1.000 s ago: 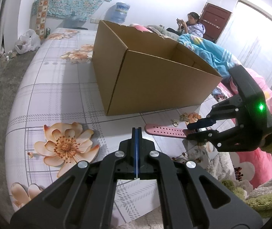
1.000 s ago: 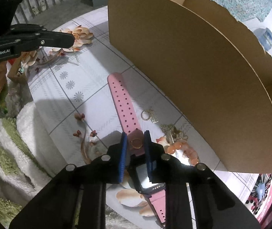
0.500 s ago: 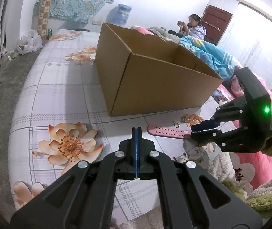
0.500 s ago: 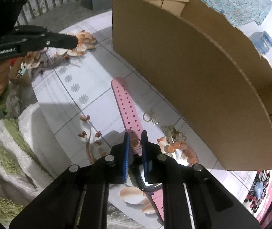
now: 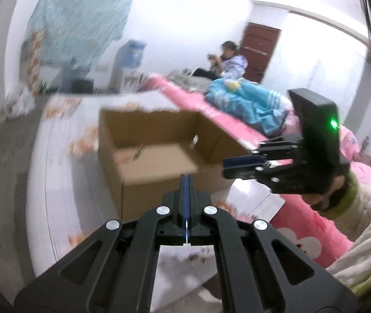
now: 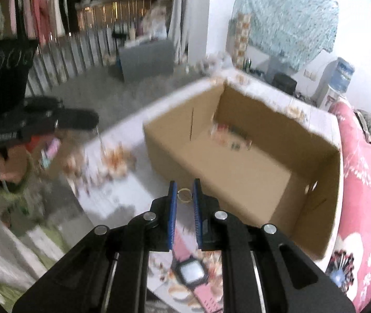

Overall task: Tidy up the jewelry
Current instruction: 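Carry the gold ring with the right gripper into the box and release, then move the right gripper back and position it over the pink watch face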

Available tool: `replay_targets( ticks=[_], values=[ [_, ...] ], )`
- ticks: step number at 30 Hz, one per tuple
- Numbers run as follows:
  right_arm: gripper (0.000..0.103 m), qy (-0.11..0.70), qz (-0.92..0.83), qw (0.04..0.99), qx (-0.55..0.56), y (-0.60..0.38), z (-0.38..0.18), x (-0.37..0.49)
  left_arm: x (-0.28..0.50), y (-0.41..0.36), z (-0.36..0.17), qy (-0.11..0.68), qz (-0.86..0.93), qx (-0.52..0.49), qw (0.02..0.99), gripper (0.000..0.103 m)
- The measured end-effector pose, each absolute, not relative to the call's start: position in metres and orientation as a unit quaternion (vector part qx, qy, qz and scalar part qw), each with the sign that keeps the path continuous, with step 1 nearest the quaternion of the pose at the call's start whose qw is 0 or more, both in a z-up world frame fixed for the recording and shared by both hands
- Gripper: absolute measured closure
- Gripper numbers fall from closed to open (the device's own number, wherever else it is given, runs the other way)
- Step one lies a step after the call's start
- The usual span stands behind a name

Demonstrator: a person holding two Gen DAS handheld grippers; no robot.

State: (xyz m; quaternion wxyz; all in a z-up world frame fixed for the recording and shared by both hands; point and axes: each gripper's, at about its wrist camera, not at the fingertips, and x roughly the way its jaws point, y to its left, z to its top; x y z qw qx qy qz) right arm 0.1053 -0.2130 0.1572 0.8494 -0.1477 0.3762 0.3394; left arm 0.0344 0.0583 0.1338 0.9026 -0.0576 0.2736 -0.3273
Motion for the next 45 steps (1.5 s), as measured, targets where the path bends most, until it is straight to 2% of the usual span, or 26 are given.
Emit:
replay_targets(
  ticks=[4, 7, 12, 16, 19, 24, 29, 32, 34, 38, 41, 45],
  values=[
    [0.091, 0.381, 0.348, 0.851, -0.096, -0.221, 0.179, 0.146, 0.063, 0.034, 0.164, 0.273, -0.345, -0.043, 0.897, 0.103],
    [0.091, 0.424, 0.343, 0.836, -0.059, -0.226, 0.173, 0.193, 0.102, 0.016, 0.166, 0.309, -0.331, -0.037, 0.891, 0.103],
    [0.091, 0.500, 0.313, 0.807, -0.032, -0.222, 0.134, 0.256, 0.180, -0.019, 0.130, 0.418, -0.296, -0.032, 0.858, 0.103],
    [0.091, 0.542, 0.281, 0.791, -0.042, -0.216, 0.100, 0.296, 0.215, -0.039, 0.096, 0.465, -0.269, -0.007, 0.843, 0.103],
    [0.091, 0.560, 0.254, 0.786, -0.056, -0.216, 0.078, 0.323, 0.241, -0.045, 0.076, 0.504, -0.262, -0.024, 0.823, 0.103],
    [0.090, 0.582, 0.228, 0.779, -0.057, -0.220, 0.057, 0.354, 0.264, -0.057, 0.064, 0.534, -0.249, -0.037, 0.807, 0.103],
    [0.090, 0.576, 0.212, 0.788, -0.046, -0.226, 0.053, 0.368, 0.281, -0.061, 0.058, 0.544, -0.232, -0.057, 0.804, 0.101],
    [0.084, 0.575, 0.207, 0.791, -0.037, -0.230, 0.052, 0.370, 0.287, -0.058, 0.053, 0.544, -0.226, -0.078, 0.804, 0.089],
    [0.078, 0.569, 0.205, 0.796, -0.038, -0.231, 0.053, 0.369, 0.288, -0.055, 0.052, 0.543, -0.227, -0.085, 0.804, 0.087],
    [0.076, 0.560, 0.202, 0.803, -0.033, -0.234, 0.058, 0.369, 0.286, -0.050, 0.059, 0.526, -0.225, -0.090, 0.815, 0.079],
    [0.075, 0.549, 0.199, 0.811, -0.028, -0.239, 0.067, 0.365, 0.280, -0.047, 0.068, 0.506, -0.222, -0.085, 0.829, 0.077],
    [0.075, 0.515, 0.206, 0.832, -0.013, -0.249, 0.093, 0.349, 0.261, -0.039, 0.090, 0.470, -0.230, -0.076, 0.849, 0.071]
  ],
)
